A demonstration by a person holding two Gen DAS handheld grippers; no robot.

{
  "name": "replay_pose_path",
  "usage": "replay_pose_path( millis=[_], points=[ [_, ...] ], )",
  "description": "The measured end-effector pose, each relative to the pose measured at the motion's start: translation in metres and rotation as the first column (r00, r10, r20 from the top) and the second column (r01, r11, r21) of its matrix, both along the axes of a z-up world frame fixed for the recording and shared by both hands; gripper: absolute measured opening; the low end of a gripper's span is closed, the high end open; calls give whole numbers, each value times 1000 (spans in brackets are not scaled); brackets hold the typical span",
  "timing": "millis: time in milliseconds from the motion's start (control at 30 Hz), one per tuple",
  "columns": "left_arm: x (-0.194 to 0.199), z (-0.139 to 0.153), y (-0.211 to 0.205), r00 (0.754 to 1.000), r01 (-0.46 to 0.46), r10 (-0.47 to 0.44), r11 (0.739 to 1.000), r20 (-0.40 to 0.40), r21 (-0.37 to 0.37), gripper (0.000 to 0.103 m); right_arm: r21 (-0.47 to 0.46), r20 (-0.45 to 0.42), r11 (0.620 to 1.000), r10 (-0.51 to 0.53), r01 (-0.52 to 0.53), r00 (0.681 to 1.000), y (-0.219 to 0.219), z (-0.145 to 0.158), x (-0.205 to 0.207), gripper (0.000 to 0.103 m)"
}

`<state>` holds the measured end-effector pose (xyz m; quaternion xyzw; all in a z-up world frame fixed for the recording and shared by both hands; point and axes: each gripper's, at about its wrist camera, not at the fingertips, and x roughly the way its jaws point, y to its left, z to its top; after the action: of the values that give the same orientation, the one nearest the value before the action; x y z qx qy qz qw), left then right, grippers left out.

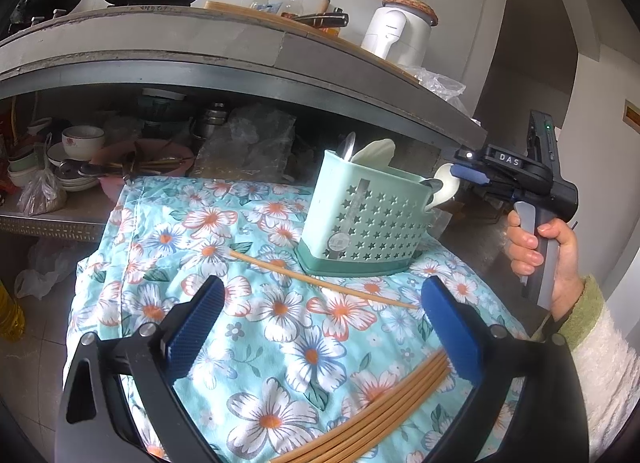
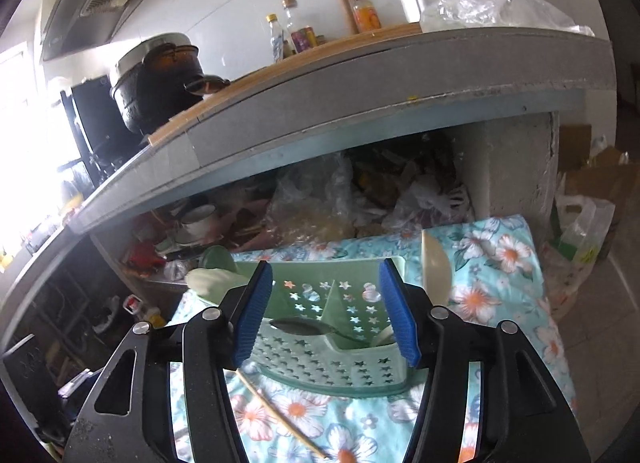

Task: Organize utensils
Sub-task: 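Carry the cream ladle with the right gripper and lower it into the caddy, then open the right gripper to release the ladle and withdraw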

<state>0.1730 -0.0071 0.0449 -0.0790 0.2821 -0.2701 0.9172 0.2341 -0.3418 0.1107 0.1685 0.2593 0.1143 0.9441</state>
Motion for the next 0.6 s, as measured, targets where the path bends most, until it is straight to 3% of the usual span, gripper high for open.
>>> replay_pose_path(
  millis=[167,300,600],
  points=[
    [-2,1,3,1000,-5,5,1000,-1,2,97,157,73,987,33,-44,997,-22,9,-20,54],
    [-1,1,6,1000,-11,11,1000,-9,-12,97,251,109,968,0,-27,994,-39,14,-30,55],
    [-3,2,4,1000,-3,2,1000,-20,-23,97,339,-33,936,-85,91,996,-55,-9,4,57]
  ],
)
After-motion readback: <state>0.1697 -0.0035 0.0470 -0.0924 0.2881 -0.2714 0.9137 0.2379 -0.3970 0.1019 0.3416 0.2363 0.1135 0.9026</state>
